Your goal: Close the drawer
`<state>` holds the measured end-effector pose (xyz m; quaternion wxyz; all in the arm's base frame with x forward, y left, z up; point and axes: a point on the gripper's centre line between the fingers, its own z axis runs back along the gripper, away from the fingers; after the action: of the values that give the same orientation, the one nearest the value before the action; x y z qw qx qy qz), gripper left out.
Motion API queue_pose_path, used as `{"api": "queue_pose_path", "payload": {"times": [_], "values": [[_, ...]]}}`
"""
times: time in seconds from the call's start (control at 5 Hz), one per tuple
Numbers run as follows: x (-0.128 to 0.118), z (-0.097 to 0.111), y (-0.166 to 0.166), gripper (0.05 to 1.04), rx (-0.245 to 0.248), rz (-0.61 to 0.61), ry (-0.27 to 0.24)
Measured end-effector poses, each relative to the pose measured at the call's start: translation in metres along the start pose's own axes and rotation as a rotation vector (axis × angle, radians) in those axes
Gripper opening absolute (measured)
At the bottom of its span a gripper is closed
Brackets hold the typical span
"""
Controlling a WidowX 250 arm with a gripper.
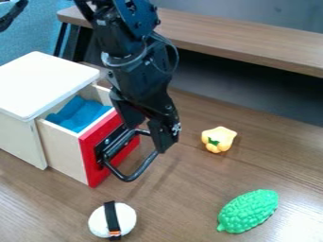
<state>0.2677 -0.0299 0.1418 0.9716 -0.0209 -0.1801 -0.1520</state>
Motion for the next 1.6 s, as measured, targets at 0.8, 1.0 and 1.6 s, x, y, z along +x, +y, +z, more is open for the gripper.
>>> {"api": "queue_pose_path", "payload": {"times": [0.8,1.0,1.6], "values": [[0.012,-0.067,-0.001,0.999,-0.048,0.037,0.176],[0.017,-0.070,0.009,0.999,-0.036,0.081,0.181],[0.012,-0.068,0.020,0.999,0.017,0.191,0.211]]}}
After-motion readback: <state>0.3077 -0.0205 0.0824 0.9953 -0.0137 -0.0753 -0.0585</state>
